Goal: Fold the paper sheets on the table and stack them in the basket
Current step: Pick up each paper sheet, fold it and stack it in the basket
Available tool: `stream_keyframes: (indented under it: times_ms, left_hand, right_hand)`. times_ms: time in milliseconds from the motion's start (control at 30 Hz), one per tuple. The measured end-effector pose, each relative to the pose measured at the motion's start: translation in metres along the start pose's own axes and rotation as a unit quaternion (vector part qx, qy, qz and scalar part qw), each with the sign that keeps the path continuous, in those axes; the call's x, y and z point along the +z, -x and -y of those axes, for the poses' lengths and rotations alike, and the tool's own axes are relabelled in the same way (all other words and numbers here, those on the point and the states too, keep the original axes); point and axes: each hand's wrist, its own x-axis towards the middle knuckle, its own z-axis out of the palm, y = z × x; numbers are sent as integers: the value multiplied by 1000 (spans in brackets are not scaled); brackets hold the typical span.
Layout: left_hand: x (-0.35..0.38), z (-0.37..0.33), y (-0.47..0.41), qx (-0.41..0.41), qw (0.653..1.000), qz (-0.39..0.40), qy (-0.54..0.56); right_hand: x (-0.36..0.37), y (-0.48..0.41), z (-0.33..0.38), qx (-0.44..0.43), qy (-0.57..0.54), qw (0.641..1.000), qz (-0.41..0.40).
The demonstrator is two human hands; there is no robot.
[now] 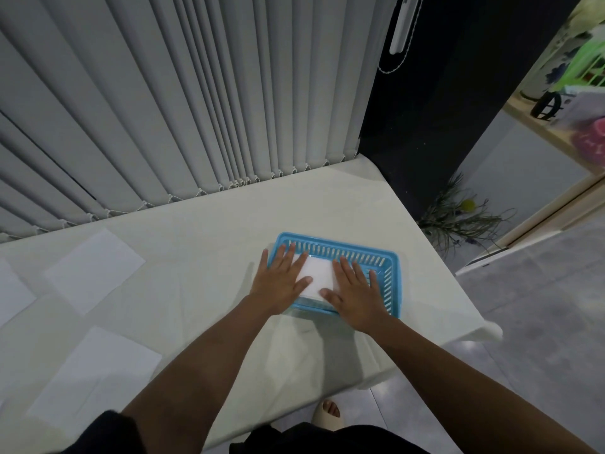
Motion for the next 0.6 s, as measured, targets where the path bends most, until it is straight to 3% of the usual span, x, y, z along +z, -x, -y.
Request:
stream_keyframes:
  times_ms: [267,400,500,600]
  left_hand:
    - [1,10,-4,-11,998,66,1]
    - [-3,17,5,-36,995,25,91]
    - [-4,20,8,-168,955,-37,243]
    - [-8,17,14,-232,880,-58,410]
  right_hand:
    - [6,1,-11,0,14,1000,8]
    - [-3,11,-23,7,-35,998,-58]
    - [-5,24,-40,78,-98,970,-207]
    - [-3,32,-54,191,-198,936,-218]
